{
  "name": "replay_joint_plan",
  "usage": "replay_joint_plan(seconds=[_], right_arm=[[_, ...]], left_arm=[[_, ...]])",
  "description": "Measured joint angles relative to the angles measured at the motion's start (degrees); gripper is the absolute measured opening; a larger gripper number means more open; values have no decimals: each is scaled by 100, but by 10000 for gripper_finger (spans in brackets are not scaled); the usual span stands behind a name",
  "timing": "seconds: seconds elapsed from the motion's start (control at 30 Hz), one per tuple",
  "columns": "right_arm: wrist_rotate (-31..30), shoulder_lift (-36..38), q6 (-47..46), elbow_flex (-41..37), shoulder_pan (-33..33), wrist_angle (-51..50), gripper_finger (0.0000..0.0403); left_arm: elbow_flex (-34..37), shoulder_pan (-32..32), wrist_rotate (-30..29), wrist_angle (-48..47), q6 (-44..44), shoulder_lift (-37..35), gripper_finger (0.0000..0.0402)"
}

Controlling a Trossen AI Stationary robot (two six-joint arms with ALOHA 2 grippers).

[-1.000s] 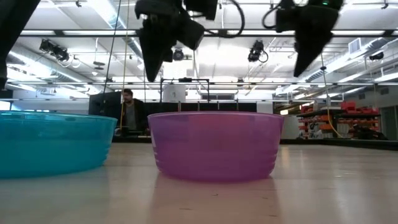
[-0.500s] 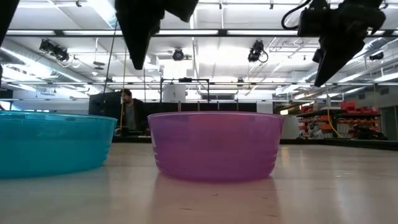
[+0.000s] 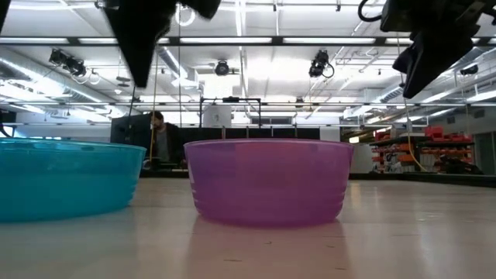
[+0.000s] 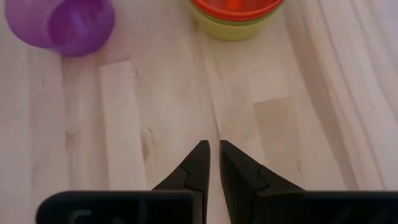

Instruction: Nest bowls inside each other

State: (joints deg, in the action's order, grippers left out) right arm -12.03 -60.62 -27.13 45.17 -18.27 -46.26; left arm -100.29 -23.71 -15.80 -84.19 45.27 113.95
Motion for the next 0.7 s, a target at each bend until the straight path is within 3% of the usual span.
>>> replay_joint_plan(seconds=[0.27,0.53,0.7], right_arm=[[-20,-2,-414,0,-337,149,44],[-18,-2,-639,0,-547,185,44],[-18,-2,-644,0,-660,199,44]], left_arm=[[855,-74,-9,-389,761,-27,8],[1291,-242,-88,354,884,-60,22],[1726,-197,-209,884,1142,-508,14]])
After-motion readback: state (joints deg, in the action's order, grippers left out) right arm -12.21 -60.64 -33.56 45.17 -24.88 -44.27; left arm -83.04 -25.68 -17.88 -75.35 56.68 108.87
